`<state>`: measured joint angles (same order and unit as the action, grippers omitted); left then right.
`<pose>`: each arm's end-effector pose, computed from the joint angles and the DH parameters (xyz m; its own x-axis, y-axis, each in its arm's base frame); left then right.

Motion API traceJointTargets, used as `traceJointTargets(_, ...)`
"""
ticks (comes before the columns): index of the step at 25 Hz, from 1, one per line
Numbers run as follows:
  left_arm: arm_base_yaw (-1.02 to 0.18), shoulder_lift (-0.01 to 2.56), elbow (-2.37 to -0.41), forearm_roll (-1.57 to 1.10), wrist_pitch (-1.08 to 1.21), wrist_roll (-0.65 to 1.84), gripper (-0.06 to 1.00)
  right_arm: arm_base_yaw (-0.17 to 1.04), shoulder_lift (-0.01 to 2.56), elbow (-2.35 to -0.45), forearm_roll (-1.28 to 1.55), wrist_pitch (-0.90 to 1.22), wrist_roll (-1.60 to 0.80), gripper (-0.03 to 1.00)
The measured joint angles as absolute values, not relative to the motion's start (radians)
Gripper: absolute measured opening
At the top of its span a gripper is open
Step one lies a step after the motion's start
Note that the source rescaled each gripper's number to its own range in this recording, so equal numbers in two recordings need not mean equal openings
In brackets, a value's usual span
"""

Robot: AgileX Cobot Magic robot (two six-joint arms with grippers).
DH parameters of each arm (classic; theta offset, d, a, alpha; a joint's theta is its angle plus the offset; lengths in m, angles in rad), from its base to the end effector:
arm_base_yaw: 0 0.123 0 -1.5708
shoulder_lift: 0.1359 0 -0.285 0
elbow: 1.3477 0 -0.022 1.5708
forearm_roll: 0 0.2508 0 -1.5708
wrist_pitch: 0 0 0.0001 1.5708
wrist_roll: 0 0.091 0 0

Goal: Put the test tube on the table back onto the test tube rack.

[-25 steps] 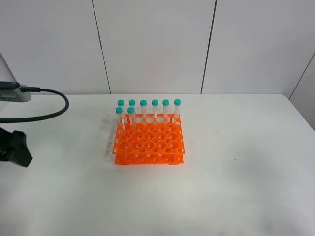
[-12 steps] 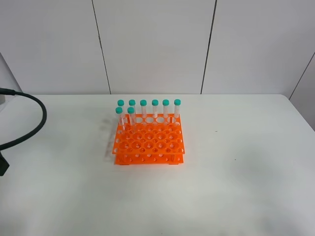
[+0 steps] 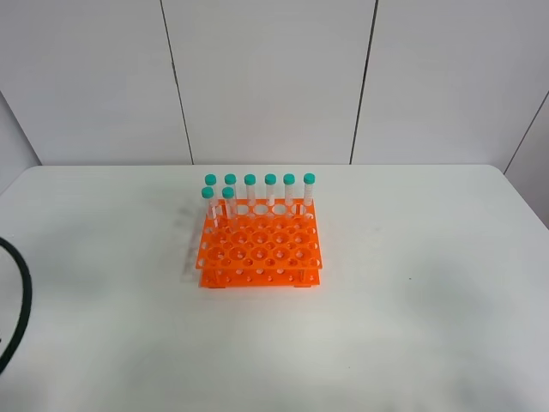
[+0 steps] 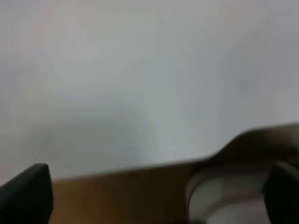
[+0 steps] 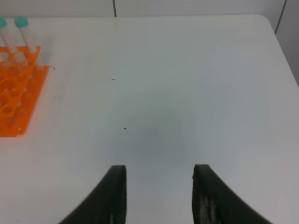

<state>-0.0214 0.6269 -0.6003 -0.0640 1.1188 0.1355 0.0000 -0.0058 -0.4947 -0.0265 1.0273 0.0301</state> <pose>0.0874 -0.0071 0.2779 -0.8605 0.1256 -0.4937 0.1428 0.9897 0.0029 -0.0038 -0.0021 0.2785 -0.4250 0.0164 -0.9050 0.0275 0.9996 0.0052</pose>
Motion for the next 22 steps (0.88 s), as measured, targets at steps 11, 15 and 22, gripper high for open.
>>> traceJointTargets(11,-0.021,0.427,-0.504,-0.084,0.9,0.136,0.99,0.0,-0.006,-0.495,-0.026,1.027,0.03,0.4)
traceJointTargets(15,-0.021,0.359,-0.527,-0.098,1.02,0.133,0.99,0.0,-0.006,-0.495,-0.026,1.027,0.03,0.4)
traceJointTargets(22,-0.021,0.286,-0.533,-0.1,1.099,0.085,0.99,0.0,-0.006,-0.495,-0.026,1.027,0.03,0.4)
